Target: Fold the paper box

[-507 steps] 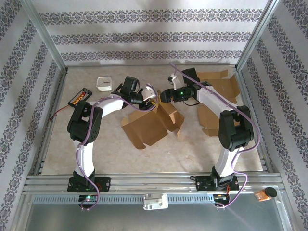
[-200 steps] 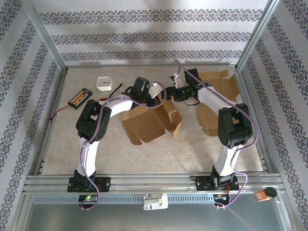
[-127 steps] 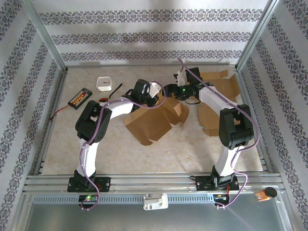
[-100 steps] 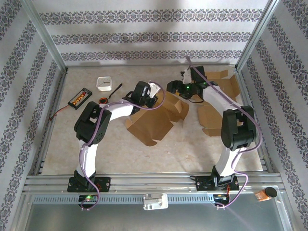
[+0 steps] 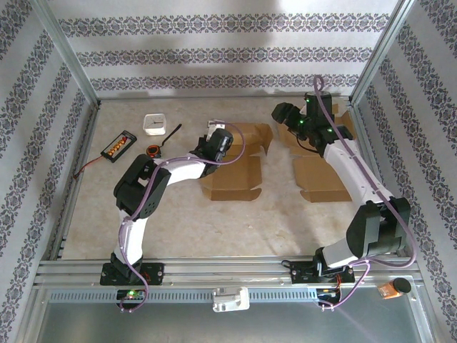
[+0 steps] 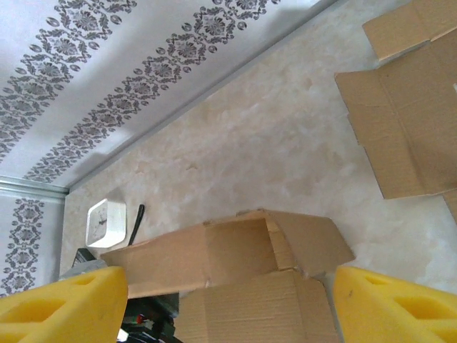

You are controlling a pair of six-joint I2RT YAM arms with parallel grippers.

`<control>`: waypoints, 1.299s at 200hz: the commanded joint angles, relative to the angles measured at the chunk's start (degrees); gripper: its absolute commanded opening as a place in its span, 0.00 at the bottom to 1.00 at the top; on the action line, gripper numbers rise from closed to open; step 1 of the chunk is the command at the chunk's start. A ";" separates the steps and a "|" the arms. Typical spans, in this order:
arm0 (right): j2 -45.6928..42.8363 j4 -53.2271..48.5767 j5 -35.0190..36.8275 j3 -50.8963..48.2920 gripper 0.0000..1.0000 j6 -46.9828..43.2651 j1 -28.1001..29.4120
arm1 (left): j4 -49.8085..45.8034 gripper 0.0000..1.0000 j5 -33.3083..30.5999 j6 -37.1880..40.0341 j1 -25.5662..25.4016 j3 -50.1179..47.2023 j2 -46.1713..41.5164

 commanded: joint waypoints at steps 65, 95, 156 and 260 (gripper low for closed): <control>4.97 -3.53 -3.82 5.47 0.75 -3.52 3.33 | -4.17 0.53 8.62 -6.74 -1.40 -5.89 -9.26; 7.23 -5.45 -4.65 8.56 0.75 -4.92 4.09 | -10.11 0.60 13.51 -12.65 -1.24 -9.43 -16.70; 16.46 -13.20 -6.45 19.36 0.74 -9.40 6.68 | -29.74 0.63 48.60 -23.18 12.36 3.68 -18.06; 25.85 -14.26 -9.85 24.18 0.64 -11.18 6.72 | -18.85 0.64 58.07 -26.75 16.90 8.82 -9.11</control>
